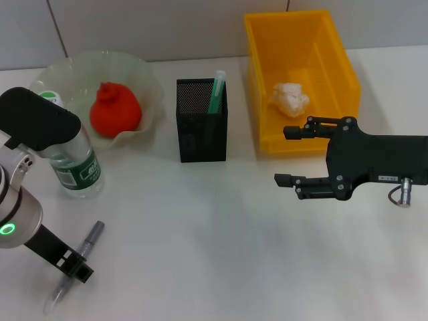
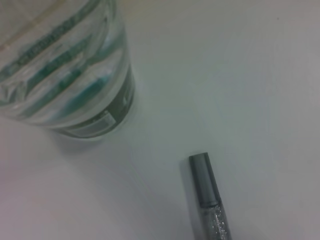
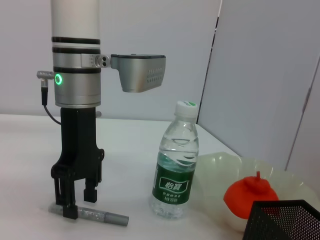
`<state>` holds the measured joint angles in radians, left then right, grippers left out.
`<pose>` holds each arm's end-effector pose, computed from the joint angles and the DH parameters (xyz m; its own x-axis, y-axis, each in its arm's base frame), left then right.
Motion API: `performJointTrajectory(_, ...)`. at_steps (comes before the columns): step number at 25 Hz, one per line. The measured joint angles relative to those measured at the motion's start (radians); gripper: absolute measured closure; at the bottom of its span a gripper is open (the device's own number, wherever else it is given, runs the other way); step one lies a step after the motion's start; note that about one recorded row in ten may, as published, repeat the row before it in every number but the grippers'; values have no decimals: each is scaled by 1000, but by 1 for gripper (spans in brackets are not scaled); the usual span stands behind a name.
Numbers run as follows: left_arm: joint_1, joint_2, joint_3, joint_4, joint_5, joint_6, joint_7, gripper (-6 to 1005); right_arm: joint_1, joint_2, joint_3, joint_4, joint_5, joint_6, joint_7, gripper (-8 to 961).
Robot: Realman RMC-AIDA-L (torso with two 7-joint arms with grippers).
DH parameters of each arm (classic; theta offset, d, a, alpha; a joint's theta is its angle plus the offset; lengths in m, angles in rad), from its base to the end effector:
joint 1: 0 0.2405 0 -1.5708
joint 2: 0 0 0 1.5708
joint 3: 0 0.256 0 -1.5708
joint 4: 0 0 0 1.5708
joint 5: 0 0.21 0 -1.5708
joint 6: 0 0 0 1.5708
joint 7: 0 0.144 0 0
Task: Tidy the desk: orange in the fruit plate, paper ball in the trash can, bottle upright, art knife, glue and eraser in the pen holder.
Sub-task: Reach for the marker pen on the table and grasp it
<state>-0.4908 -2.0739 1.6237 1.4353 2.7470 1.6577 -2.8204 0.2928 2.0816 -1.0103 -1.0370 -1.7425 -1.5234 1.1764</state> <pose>-0.2101 0.3103 -0.0155 0.5301 0.7648 -0.3662 0.5497 -0.6388 -0.5383 0.2465 0.3071 0.0271 0.9110 0.0613 -0.4079 -0.1062 -0.9206 -0.3757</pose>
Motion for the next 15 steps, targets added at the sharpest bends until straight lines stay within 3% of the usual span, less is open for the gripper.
performJointTrajectory(15, -2, 0, 3, -13, 1, -4, -4, 425, 1, 0, -1, 0, 0, 3, -1, 197)
